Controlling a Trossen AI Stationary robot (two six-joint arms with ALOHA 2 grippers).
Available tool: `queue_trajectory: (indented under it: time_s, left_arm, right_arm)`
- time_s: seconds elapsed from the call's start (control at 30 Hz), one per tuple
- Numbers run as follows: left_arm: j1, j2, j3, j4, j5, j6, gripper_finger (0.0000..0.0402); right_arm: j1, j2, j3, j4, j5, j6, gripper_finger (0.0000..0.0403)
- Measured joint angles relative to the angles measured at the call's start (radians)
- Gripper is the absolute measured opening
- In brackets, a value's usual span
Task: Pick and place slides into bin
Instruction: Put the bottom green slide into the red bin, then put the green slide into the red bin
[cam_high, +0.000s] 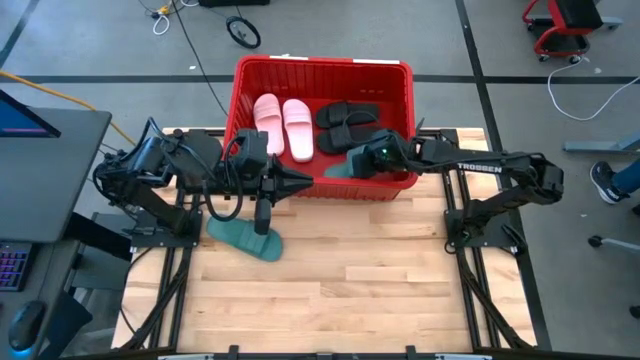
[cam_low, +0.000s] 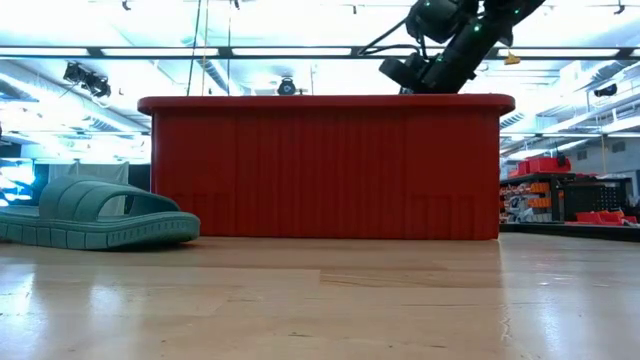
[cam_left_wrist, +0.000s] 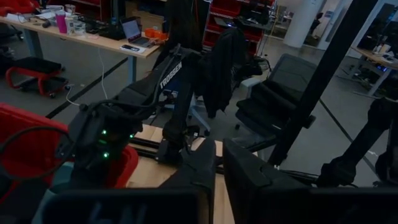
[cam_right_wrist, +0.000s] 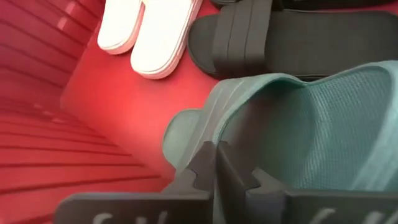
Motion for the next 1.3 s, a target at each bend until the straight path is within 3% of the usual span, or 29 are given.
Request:
queue_trajectory:
  time_s: [0.4, 0.57, 1.3]
  left_arm:
    - [0.002, 0.000, 0.000, 0.000, 0.000, 0.002, 0.0029]
    - [0.002, 0.000, 0.000, 0.000, 0.000, 0.002, 0.0027]
    - [-0.005, 0.000, 0.000, -0.002, 0.000, -0.001, 0.0014]
  right_arm:
    - [-0.011, 0.016, -0.003, -0.038, 0.004, -0.008, 0.0103]
    - [-0.012, 0.016, -0.006, -0.045, 0.077, 0.037, 0.0126]
    - [-0.019, -0.093, -0.006, 0.054, 0.111, 0.056, 0.0130]
